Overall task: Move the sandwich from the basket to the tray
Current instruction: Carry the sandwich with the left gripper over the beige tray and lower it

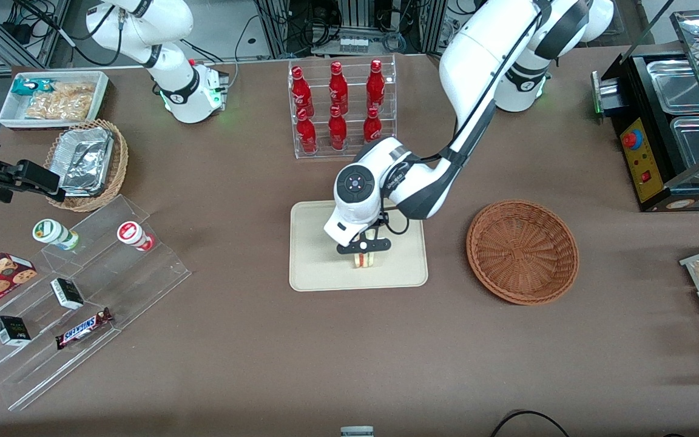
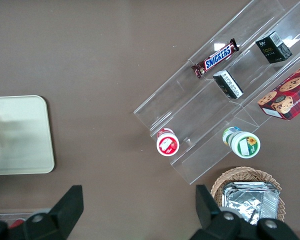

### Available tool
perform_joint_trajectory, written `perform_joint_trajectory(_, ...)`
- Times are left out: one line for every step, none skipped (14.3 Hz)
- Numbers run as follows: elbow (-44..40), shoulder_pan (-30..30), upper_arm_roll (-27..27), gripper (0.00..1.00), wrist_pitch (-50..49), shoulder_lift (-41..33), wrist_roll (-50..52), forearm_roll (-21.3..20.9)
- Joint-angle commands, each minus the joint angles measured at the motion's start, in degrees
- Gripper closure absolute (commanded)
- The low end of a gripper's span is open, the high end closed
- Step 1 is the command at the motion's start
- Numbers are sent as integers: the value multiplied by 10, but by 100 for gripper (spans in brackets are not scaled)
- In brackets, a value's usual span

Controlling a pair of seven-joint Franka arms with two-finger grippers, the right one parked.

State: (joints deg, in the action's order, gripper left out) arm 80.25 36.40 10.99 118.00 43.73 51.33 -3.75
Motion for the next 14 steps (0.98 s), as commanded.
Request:
perform_joint_trajectory(-21,12,-7,87,9,20,21,-18)
perform_joint_trajectory(-21,12,-7,73,10,20,25,-18)
perform_joint_trajectory(-21,11,-7,36,8,18,29,-19)
perform_joint_trajectory(-20,11,-7,2,8,15,26,-20)
perform_joint_trajectory(-20,10,-8,0,6,12,26,-21)
perform_joint_trajectory(-20,10,-8,0,5,7,27,-21)
perform_joint_trajectory(-22,10,-11,0,-1,-2,27,-22)
perform_joint_trajectory(-22,8,-15,0,-16,-11,29,-22)
perform_joint_trajectory(-21,7,-17,0,-34,-28,29,-21)
perform_joint_trajectory(-19,5,-17,0,-45,-42,30,-22)
perform_joint_trajectory(-19,4,-24,0,-67,-56,29,-21)
perform_joint_trajectory(-19,5,-26,0,-90,-67,34,-21)
perform_joint_trajectory(-18,5,-34,0,-105,-77,44,-21)
perform_joint_trajectory(-19,4,-47,0,-115,-87,55,-21)
